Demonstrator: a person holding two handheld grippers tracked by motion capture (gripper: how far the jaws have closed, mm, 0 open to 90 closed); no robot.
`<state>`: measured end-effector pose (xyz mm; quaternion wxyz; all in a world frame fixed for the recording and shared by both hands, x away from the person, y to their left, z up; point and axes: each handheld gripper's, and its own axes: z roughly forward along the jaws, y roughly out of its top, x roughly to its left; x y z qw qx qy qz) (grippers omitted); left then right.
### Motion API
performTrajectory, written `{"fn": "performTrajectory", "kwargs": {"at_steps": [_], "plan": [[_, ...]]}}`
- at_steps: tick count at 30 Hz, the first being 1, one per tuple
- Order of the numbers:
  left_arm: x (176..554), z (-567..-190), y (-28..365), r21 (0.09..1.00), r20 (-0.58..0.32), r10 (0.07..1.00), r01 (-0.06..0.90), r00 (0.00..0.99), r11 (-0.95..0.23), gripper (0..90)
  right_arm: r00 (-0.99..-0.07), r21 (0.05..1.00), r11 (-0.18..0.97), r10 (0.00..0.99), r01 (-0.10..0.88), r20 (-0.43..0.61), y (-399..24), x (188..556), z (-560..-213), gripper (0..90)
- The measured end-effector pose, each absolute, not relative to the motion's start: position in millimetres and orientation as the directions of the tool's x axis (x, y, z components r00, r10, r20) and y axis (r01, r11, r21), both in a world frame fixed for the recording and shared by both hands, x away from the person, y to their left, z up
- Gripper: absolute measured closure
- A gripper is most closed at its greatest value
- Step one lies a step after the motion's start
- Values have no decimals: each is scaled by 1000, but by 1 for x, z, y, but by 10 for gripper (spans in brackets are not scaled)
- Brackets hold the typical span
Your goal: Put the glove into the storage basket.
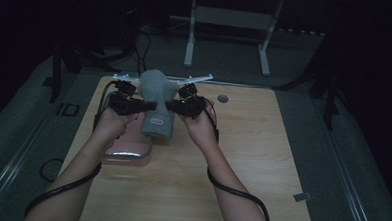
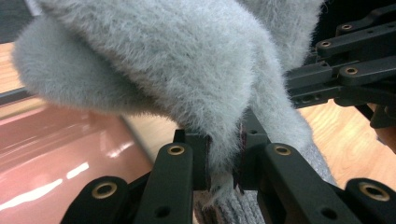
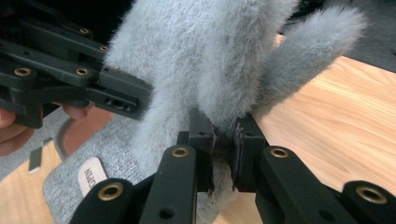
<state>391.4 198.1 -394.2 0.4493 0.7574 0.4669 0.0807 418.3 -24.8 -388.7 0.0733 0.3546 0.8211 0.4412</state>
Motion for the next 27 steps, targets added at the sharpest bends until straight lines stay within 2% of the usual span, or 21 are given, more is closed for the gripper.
{"fn": "performTrajectory", "kwargs": {"at_steps": [7,13,23,27], "plan": [[382,-397,240,737,-279,820,659,500,-151,801,-765,772,382,611,509,202,22,420,-394,811],[377,-423,264,698,-293,840,703,457,-139,800,-789,734,452,587,507,183,55,420,-416,811],[391,-478,267,593,-314,860,791,403,-154,799,-771,632,527,610,568,184,77,431,-472,809],[397,-492,262,556,-293,872,812,391,-177,798,-772,594,570,619,568,145,83,433,-487,805]]}}
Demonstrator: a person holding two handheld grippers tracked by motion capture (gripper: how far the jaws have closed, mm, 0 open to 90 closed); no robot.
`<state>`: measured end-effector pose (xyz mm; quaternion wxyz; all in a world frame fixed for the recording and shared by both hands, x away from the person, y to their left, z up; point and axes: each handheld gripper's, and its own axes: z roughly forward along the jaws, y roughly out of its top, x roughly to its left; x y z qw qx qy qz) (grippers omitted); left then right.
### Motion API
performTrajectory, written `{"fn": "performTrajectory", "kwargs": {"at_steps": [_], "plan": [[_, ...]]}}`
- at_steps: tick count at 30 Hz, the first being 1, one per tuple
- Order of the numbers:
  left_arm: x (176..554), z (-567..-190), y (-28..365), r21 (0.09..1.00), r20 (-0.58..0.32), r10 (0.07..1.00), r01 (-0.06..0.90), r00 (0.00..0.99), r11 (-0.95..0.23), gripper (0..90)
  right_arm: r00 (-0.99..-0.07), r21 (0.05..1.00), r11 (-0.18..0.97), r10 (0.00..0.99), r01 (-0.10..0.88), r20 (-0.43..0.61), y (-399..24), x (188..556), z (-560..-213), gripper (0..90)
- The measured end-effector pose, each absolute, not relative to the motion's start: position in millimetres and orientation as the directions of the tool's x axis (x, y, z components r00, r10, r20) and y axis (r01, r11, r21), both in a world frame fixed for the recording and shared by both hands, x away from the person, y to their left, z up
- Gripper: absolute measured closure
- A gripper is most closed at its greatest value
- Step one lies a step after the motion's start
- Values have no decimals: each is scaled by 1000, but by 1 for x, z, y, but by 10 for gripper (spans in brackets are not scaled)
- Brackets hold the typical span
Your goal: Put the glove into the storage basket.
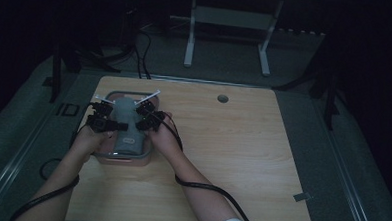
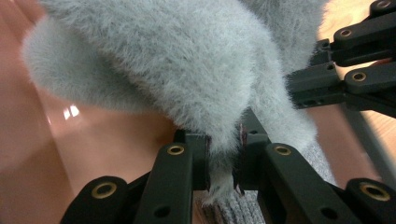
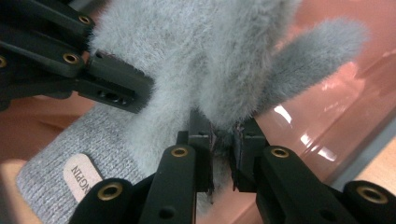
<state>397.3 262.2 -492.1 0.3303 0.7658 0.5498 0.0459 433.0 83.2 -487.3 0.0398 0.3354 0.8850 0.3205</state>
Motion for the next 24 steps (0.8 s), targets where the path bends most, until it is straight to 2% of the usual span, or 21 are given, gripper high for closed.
{"fn": "performTrajectory", "kwargs": {"at_steps": [5,8,12,15,18,20,24], "plan": [[404,-501,257,518,-292,876,833,384,-193,795,-767,561,598,632,572,109,86,435,-497,777],[408,-505,250,467,-243,894,853,377,-233,783,-771,540,615,629,575,105,88,437,-503,712],[410,-506,249,457,-230,904,860,360,-226,708,-778,529,643,625,554,55,93,435,-503,659],[407,-502,253,499,-222,912,844,344,-196,611,-784,543,639,619,545,57,92,436,-502,603],[401,-493,259,582,-220,920,801,325,-144,512,-797,583,631,602,512,49,88,436,-495,460],[395,-485,265,634,-245,909,765,336,-112,479,-804,606,614,590,506,74,84,436,-490,455],[387,-480,277,682,-322,862,727,392,-76,400,-803,637,591,591,495,75,74,435,-479,360]]}}
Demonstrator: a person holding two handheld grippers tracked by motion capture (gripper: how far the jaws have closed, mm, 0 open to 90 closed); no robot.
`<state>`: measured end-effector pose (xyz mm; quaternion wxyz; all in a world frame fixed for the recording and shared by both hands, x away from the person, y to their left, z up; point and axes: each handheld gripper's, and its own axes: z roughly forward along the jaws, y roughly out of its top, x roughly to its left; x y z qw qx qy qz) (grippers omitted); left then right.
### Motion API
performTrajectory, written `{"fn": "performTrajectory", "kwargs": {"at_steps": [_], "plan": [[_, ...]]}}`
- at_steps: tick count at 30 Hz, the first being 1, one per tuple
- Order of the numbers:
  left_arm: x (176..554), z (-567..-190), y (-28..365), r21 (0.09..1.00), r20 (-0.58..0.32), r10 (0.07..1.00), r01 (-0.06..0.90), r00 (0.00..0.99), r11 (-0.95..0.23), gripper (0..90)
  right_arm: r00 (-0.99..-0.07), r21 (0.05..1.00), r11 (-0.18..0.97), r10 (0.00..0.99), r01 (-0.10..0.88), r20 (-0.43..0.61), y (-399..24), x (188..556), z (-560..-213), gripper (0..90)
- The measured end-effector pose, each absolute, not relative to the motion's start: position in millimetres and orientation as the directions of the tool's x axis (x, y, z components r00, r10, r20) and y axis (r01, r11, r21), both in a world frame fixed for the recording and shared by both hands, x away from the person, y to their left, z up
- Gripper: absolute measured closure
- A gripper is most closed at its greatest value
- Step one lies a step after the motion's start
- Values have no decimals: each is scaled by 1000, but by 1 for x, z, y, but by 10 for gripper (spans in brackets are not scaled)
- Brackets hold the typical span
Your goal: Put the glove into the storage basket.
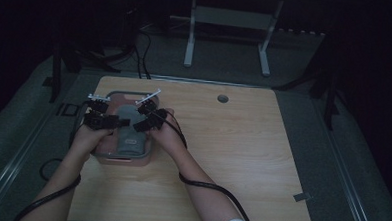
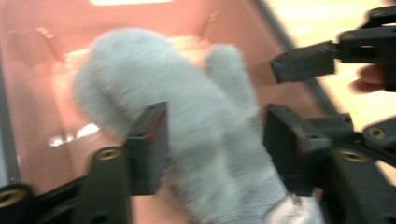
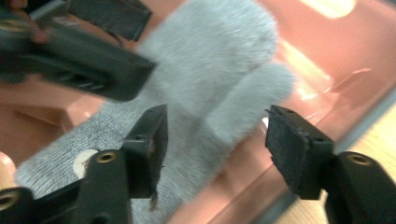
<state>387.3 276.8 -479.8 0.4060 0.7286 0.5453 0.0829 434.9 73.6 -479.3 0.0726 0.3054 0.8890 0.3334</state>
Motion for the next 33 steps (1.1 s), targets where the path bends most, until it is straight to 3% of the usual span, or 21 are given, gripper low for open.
{"fn": "performTrajectory", "kwargs": {"at_steps": [1,3,8,12,19,33], "plan": [[384,-479,279,693,-319,856,716,406,-81,393,-801,637,585,592,503,88,71,435,-478,331],[379,-479,281,708,-318,853,702,414,-76,299,-820,649,590,564,480,94,68,432,-476,266],[363,-479,277,739,-305,842,668,446,-86,210,-860,659,618,502,428,87,63,424,-473,162],[349,-478,267,766,-217,847,622,485,-160,173,-886,668,639,459,381,66,59,417,-470,161],[334,-477,264,794,-189,838,582,511,-176,164,-902,697,630,427,344,60,46,408,-468,156],[288,-476,256,857,-171,808,490,564,-160,164,-888,715,598,454,361,68,5,397,-482,157]]}}
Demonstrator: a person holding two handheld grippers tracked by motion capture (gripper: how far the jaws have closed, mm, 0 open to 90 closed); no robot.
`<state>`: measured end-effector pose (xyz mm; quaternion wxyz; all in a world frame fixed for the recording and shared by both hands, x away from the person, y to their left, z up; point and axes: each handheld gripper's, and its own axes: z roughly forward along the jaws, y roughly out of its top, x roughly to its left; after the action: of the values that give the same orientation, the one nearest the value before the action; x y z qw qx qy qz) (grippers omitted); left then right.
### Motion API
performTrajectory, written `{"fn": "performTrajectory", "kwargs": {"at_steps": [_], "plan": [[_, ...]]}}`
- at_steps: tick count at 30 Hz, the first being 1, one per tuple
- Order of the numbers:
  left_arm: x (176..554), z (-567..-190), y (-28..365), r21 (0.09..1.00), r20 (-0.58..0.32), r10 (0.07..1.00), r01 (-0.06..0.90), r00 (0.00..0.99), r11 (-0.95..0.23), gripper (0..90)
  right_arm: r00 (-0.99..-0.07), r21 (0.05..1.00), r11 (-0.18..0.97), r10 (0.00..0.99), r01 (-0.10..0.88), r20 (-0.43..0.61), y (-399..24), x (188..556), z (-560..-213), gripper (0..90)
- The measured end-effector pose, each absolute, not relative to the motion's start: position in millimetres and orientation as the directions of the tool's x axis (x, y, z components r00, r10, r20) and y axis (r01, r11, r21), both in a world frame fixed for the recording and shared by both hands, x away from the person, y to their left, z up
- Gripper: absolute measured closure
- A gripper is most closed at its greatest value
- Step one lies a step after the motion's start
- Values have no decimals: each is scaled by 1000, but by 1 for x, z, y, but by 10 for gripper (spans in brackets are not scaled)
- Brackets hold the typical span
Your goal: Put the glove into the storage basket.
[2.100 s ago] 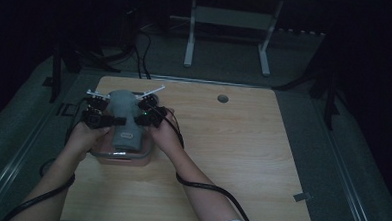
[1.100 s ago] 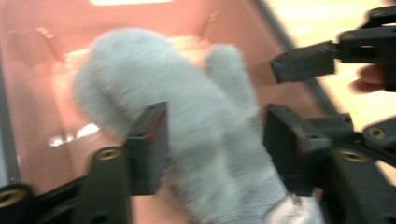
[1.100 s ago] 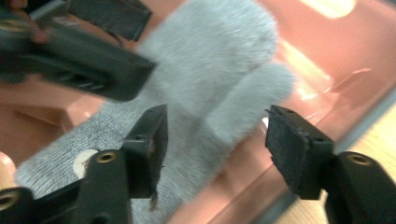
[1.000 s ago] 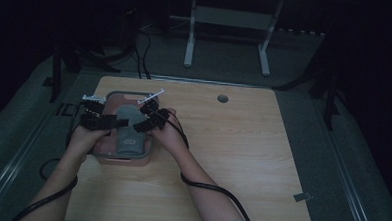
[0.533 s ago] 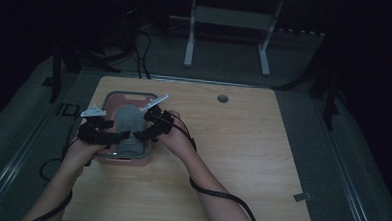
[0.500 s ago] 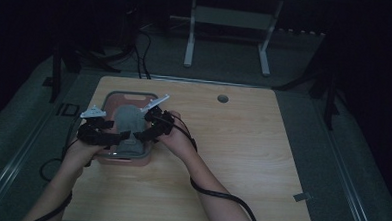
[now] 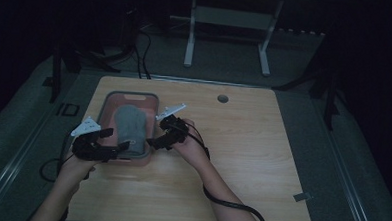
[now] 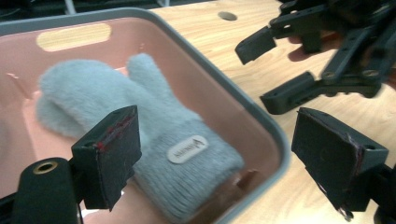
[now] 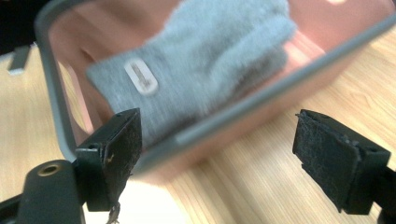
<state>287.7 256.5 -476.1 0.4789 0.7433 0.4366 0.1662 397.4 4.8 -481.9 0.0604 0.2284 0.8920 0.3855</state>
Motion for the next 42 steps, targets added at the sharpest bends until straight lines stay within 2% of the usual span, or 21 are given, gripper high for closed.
{"fn": "performTrajectory", "kwargs": {"at_steps": [6,9,11,20,30,34,35,42], "plan": [[271,-484,252,861,-167,796,479,581,-169,164,-881,701,604,467,379,75,-8,394,-489,158],[260,-489,248,869,-105,802,447,588,-214,164,-880,694,612,471,380,65,-14,391,-492,159],[252,-497,245,879,-128,794,438,594,-186,164,-884,687,623,464,374,61,-18,389,-495,158],[236,-519,239,878,-126,767,431,629,-209,164,-899,678,641,432,361,70,-27,382,-516,148],[232,-549,233,850,-155,745,471,649,-234,164,-897,673,639,433,373,86,-40,381,-547,148],[233,-556,231,850,-151,743,470,652,-239,164,-909,678,653,412,337,55,-45,380,-555,140],[233,-559,232,852,-149,746,468,649,-237,163,-917,701,649,397,297,21,-49,377,-558,140],[233,-563,234,858,-142,745,457,652,-236,152,-919,733,626,395,268,-2,-58,374,-567,140]]}}
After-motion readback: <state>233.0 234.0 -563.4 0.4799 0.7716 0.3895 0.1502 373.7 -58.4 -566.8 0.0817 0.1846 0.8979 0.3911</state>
